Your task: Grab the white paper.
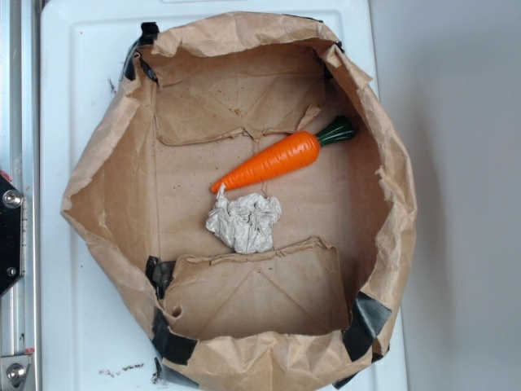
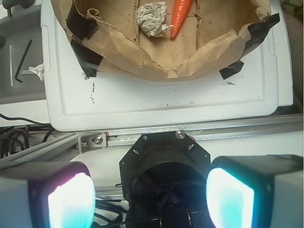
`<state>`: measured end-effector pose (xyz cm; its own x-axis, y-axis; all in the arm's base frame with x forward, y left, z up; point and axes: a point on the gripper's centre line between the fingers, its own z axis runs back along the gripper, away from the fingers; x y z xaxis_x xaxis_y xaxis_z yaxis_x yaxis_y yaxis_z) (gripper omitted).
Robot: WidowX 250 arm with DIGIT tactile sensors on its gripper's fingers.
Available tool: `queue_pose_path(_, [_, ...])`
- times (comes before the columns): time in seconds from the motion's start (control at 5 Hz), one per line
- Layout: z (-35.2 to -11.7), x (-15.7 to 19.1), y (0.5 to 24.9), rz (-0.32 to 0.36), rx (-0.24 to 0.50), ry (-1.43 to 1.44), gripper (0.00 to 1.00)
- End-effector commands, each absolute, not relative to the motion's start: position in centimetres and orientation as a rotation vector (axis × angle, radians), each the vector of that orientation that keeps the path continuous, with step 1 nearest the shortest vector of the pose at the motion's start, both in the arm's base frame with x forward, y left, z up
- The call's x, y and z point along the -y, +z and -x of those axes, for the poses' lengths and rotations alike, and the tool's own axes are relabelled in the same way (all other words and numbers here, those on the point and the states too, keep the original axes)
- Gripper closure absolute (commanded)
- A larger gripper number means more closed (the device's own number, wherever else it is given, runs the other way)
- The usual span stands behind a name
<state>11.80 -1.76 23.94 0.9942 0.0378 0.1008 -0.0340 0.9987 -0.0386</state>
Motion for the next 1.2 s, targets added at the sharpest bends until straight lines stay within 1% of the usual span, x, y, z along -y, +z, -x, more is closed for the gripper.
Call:
queue_pose_path(0.0, [-11.8,1.8,23.9,0.037,0.102,0.036,0.0])
queue_pose_path(0.2, [-15.5,3.8,24.0,0.052,0.142,0.139,0.0])
queue_pose_path(0.4, [-19.0,4.4,23.3,0.064,0.189,0.243,0.0])
queue_pose_path(0.6, [-21.9,3.1,22.1,0.169,0.289,0.487,0.0])
queue_pose_path(0.8, [-24.8,1.5,20.4,0.226,0.273,0.653,0.0])
queue_pose_path(1.0, [-26.7,0.0,18.2,0.205,0.241,0.738,0.0])
